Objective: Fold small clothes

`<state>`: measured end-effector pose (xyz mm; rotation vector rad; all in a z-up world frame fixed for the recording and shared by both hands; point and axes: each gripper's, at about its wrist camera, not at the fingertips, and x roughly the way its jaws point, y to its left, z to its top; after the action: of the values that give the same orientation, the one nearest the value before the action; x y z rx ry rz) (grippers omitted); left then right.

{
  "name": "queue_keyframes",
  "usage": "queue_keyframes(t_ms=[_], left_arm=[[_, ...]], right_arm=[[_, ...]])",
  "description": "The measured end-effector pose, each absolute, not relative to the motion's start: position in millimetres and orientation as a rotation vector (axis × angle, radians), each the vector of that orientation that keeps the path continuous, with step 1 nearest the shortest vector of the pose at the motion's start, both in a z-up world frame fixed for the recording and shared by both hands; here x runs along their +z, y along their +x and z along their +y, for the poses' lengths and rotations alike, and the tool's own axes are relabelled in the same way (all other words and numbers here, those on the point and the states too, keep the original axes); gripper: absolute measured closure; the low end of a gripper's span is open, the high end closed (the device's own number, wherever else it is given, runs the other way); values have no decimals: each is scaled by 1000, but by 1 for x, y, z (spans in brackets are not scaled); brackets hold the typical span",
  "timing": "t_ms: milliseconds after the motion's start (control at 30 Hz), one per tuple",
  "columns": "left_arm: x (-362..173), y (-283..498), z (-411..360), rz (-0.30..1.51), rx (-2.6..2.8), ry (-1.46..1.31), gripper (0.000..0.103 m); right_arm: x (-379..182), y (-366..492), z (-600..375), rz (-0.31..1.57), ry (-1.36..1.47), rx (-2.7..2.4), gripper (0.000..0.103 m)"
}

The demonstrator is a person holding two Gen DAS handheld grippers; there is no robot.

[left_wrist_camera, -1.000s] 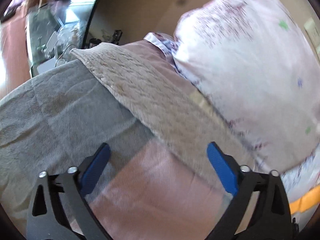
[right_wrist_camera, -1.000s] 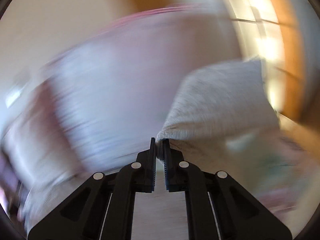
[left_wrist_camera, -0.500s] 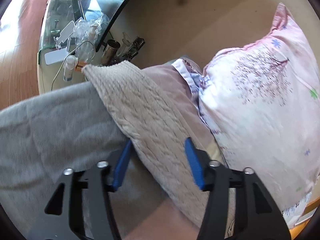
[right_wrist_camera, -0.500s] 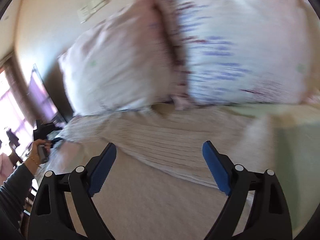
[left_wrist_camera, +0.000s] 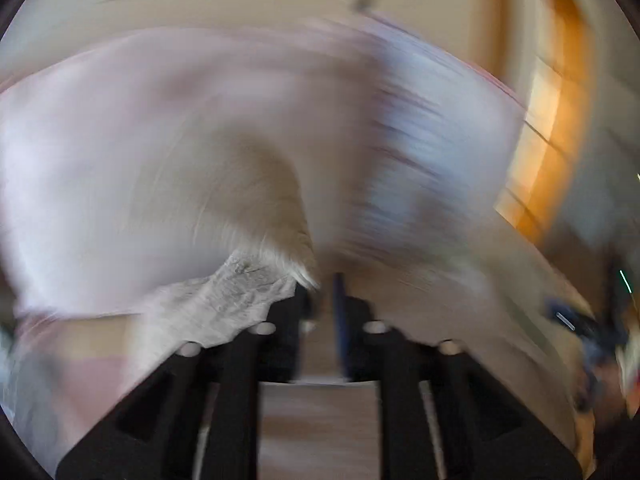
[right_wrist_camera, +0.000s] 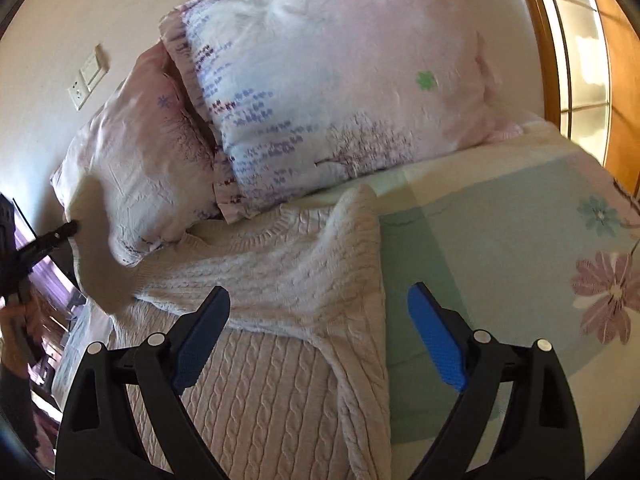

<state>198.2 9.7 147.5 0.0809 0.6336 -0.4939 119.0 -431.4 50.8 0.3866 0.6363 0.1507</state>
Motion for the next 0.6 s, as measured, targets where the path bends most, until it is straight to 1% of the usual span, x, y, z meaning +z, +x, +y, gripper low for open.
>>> queue_keyframes(t_ms=[33,67,133,200,233,267,300,333,367,400,433,467,500,533,567,600], left_arm=[[135,193,-24,668,-562,131,57],[118,185,-54,717,-610,184,55],[101,177,-60,768,-626,203,55],[90,164,-28,802,-581,135,45],[87,159,-5,807,-548,103,35],[84,150,12,810,-516,84,30],[80,139,39,820,-456,63,28],[74,129,63,843,-405,45,28],[66,116,86,874,-361,19,28],[60,107,100,899,-337,-8,28],[55,94,115,919,-325,-43,28],[47,81,133,944,-317,-94,28],[41,70,147,961,-313,-141,28],[36,61,155,972,-317,-173,30],[29,52,162,982,-323,-208,31],[22,40,170,991,-337,-262,38]], right_arm=[[47,117,-432,654,393,153,11],[44,111,-434,675,402,151,11],[41,93,-440,687,410,161,11],[38,72,-448,706,418,161,11],[33,58,-454,727,439,168,11],[29,47,-459,746,465,179,11],[24,37,-462,765,492,191,11],[16,23,-465,795,529,206,14],[12,17,-465,813,544,213,21],[7,8,-464,832,561,225,26],[0,-1,-462,856,581,240,34],[-6,-8,-459,874,598,252,40],[-7,-17,-458,857,602,258,40],[-8,-27,-455,857,612,277,44],[-10,-33,-453,861,629,293,53],[-14,-41,-450,881,673,339,58]])
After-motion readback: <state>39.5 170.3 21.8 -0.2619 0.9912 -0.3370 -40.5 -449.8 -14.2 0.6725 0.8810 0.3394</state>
